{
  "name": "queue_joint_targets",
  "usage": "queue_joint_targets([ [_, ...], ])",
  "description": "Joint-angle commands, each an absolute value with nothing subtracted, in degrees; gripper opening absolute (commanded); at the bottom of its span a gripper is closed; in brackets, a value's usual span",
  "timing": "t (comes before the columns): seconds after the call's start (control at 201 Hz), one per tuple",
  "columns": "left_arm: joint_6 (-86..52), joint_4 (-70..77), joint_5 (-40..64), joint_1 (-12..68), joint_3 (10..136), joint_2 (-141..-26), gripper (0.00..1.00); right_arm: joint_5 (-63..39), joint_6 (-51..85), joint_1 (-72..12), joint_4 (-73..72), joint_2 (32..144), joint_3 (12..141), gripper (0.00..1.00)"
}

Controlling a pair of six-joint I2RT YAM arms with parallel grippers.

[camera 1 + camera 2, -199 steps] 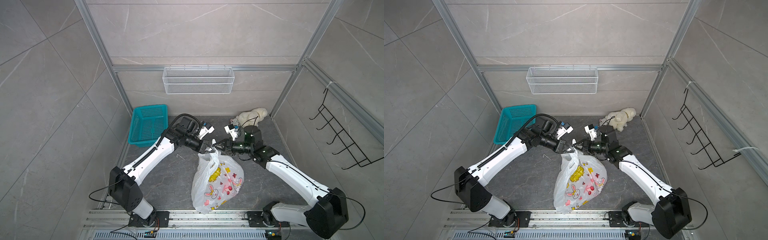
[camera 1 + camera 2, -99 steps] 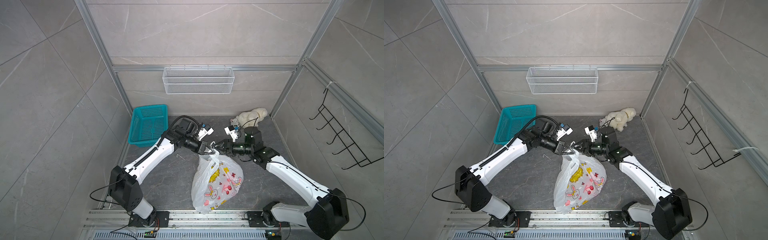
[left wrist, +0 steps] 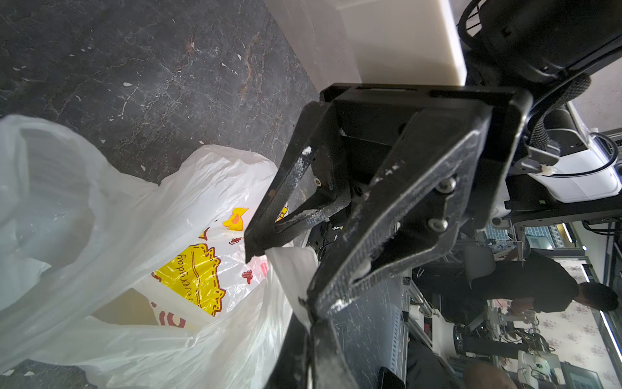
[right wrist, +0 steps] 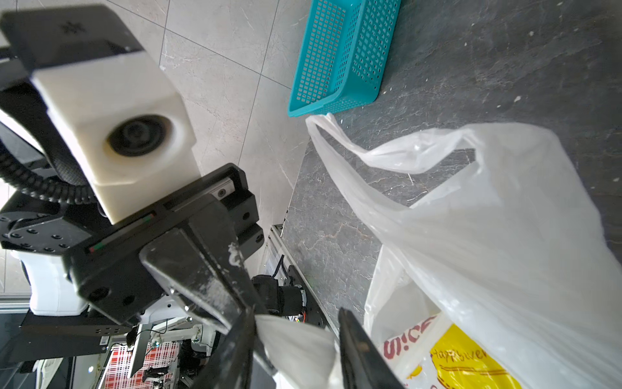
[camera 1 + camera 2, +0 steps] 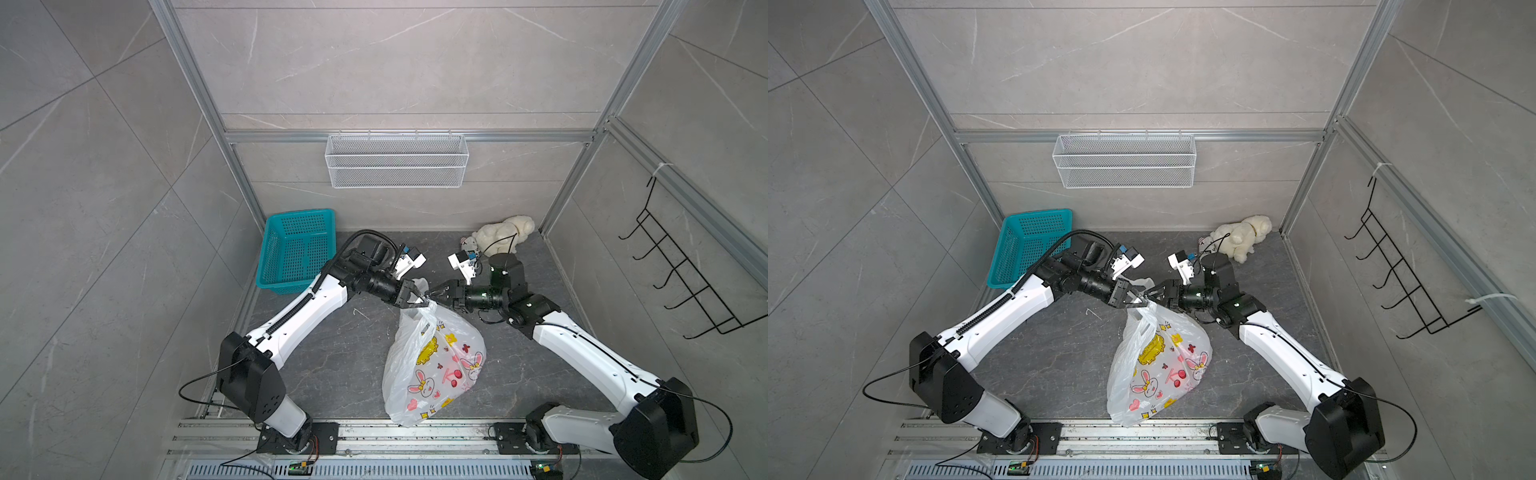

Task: Place the peach into a plastic bag & tie a knot
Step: Cross the plastic bag at the center of the board.

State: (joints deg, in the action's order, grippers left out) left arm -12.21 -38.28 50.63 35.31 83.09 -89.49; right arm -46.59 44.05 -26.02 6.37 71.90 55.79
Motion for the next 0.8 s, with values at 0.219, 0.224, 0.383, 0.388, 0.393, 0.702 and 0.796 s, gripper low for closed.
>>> queue_joint_targets([
  [0.219,-13.88,-37.61,50.11,34.73,87.36,-89.73,0.04,-47.88,36.04,-26.96,13.22,71.8,57.3,0.43],
  [0.224,-13.84,-37.66,50.1,34.72,87.41,-89.73,0.04,-47.8,35.95,-26.97,13.33,71.76,57.3,0.43],
  [0.383,-13.6,-38.76,50.45,34.46,88.4,-90.27,0.04,-44.02,30.08,-27.73,16.86,69.61,57.61,0.47],
  [0.388,-13.66,-38.76,50.49,34.5,88.41,-90.27,0.04,-43.9,30.03,-27.75,16.83,69.52,57.59,0.48],
  [0.393,-13.68,-38.72,50.56,34.43,88.41,-90.27,0.04,-43.66,29.87,-27.76,16.81,69.39,57.58,0.48],
  [0.702,-15.47,-37.61,53.11,33.88,88.56,-89.87,0.06,-42.35,21.89,-28.38,11.96,64.64,53.81,0.63],
  [0.796,-15.61,-37.89,54.12,33.75,88.8,-90.25,0.07,-40.35,20.04,-28.48,11.84,64.17,53.36,0.64],
])
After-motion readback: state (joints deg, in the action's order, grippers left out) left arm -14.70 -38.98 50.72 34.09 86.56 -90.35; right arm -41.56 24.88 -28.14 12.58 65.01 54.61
